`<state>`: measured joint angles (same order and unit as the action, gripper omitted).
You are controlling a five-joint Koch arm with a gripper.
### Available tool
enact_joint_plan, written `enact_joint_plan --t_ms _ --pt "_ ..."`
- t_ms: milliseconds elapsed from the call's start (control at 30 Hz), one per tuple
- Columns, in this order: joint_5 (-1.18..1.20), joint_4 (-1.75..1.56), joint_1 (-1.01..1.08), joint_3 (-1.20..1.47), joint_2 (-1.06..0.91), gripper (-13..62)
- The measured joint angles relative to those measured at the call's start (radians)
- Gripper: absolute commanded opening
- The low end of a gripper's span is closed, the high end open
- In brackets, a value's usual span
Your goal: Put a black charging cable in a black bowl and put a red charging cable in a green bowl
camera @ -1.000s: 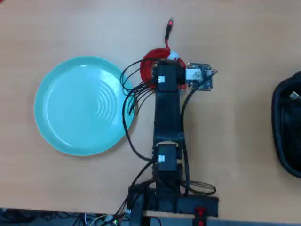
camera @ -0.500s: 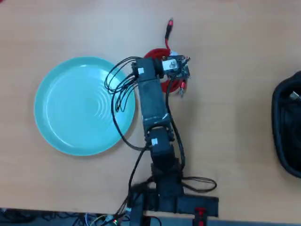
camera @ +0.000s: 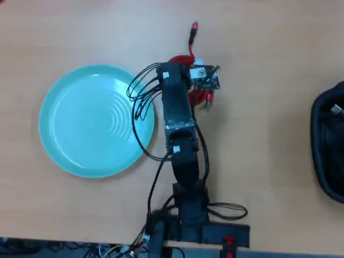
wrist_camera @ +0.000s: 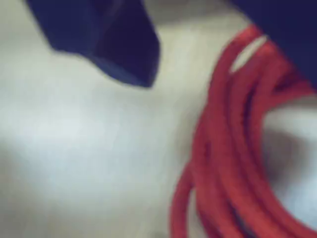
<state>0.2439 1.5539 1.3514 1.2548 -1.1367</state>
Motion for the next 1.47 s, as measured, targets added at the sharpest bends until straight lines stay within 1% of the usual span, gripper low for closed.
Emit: enact_joint_plan --t_ms 333,433,533,633,767,800,867,900,933,967,1000,1033,1267,1367,1467 --pt "0.066 0.0 -0.015 0.0 0.066 41.0" --pt "0.067 0.0 -0.02 0.0 0.074 37.7" --pt "0.071 -0.008 -0.023 -0.002 0.074 31.1" --pt "0.071 -0.017 -0.028 -0.012 0.089 22.8" --pt "0.071 -0.017 -0.037 -0.072 0.121 16.0" --pt "0.071 -0.015 -0.037 -0.078 0.126 13.2" --pt "0.072 -0.015 -0.035 -0.084 0.133 4.1" --pt "0.072 -0.015 -0.035 -0.091 0.135 -3.3" --pt "0.074 -0.017 -0.035 -0.092 0.137 -8.7" --pt "0.072 -0.017 -0.035 -0.092 0.137 -8.9" --pt "0.071 -0.017 -0.038 -0.094 0.137 -6.2" --pt "0.074 -0.015 -0.04 -0.107 0.138 -5.4" --pt "0.109 -0.017 -0.038 -0.12 0.133 -6.1" --pt "0.11 -0.015 -0.038 -0.127 0.063 -6.1" --pt "0.115 -0.014 -0.035 -0.126 -0.052 -6.1"
